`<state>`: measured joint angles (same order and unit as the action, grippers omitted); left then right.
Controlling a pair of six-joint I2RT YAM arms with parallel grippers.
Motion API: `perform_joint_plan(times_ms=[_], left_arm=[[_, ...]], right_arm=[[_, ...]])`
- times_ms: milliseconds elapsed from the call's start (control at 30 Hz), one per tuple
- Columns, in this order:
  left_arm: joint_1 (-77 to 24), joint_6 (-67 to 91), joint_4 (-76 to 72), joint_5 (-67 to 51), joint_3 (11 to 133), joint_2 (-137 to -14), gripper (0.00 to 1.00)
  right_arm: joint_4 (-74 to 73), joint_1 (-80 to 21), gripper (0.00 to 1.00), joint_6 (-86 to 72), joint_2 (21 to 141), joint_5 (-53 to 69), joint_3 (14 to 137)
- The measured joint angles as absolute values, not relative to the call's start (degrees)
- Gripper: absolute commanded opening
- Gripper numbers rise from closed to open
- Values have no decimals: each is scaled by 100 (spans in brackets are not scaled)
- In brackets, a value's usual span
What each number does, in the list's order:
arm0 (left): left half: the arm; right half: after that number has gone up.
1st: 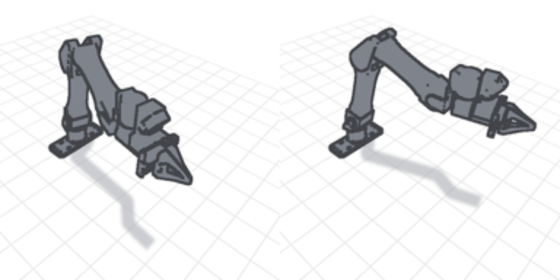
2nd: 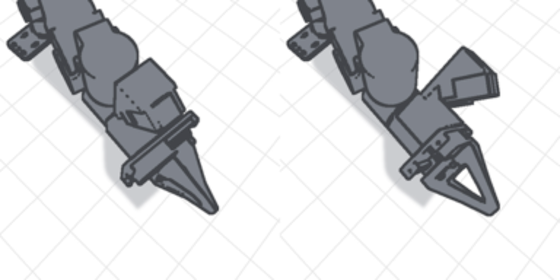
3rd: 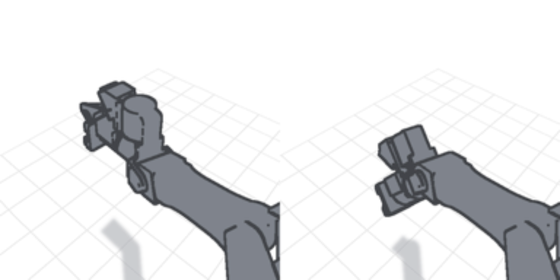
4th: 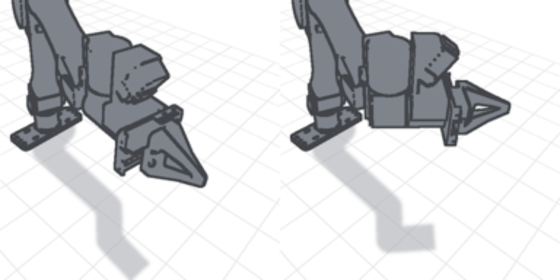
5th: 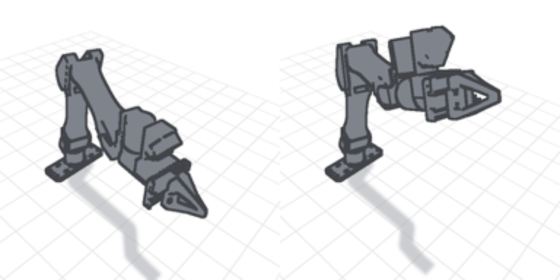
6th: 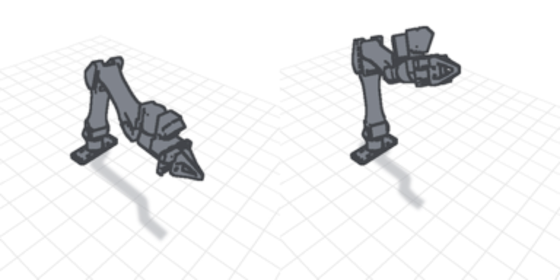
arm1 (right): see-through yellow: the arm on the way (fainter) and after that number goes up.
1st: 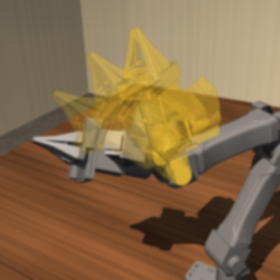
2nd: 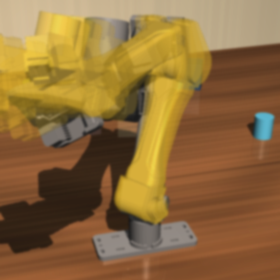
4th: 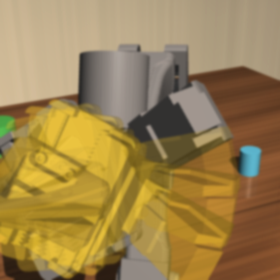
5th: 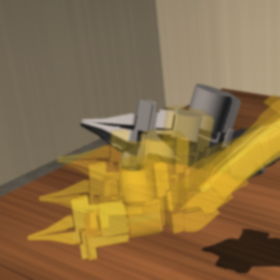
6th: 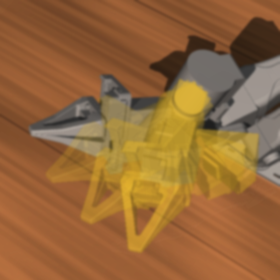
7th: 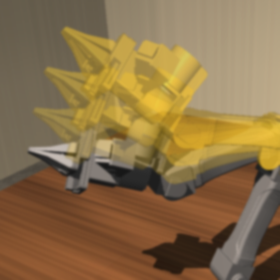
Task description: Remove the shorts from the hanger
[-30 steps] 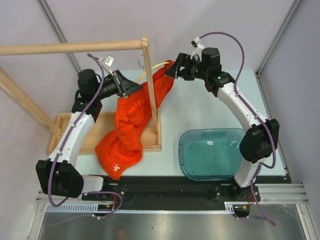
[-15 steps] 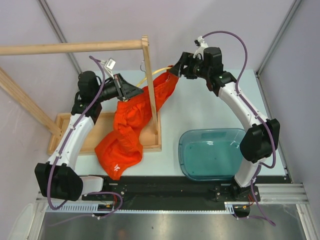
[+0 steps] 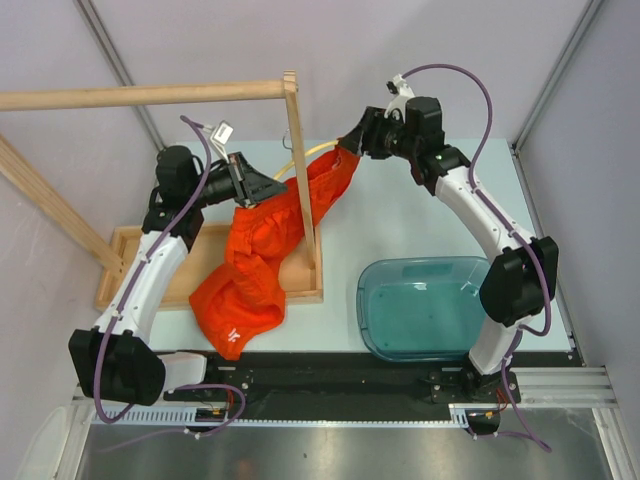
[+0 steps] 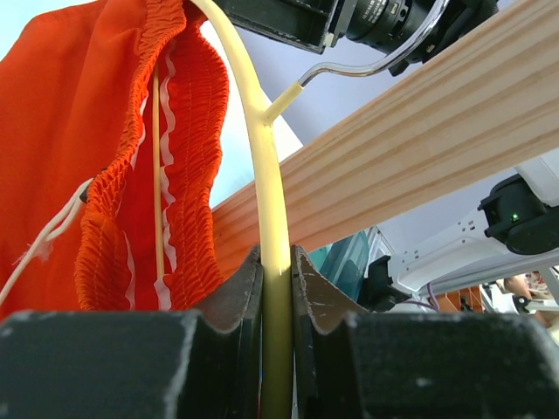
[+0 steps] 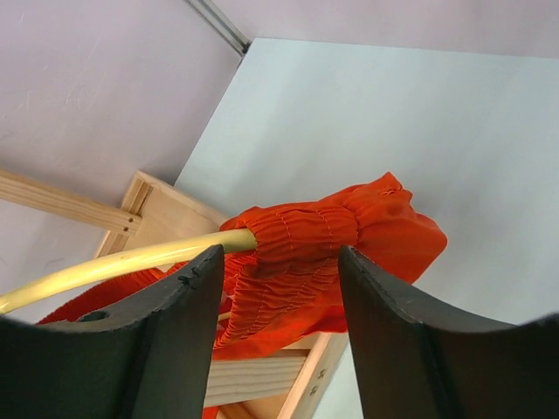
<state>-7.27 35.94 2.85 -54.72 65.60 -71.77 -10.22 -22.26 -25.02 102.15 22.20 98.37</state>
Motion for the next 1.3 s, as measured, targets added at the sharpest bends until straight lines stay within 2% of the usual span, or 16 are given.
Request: perform_joint_plan(times_ms=[167,200,367,400,433,1300], left_arm=[[-727,3594,301,-5474,6490,-7159,0],[-727,3594,298,-5478,6479,-7155,0],[-727,3597,294,-5487,6442,-7089,0],[-727,3597,294,-5487,6438,-7065,0],[-727,3599,283,-5489,6427,-7046,0],[-727,3911,-95,-5688,6147,-6976,0]], right_arm=[[-821,-2226,47,-2587,10210,2233,9627],[-808,-2226,38,-2598,10213,2228,9605],[-808,-2226,12,-2692,10213,1990,9568],[-805,-2226,2,-2733,10213,1905,9568],[-814,-2226,0,-2749,10210,1817,9568],[-1848,-2158,0,-2969,10357,71,9800]])
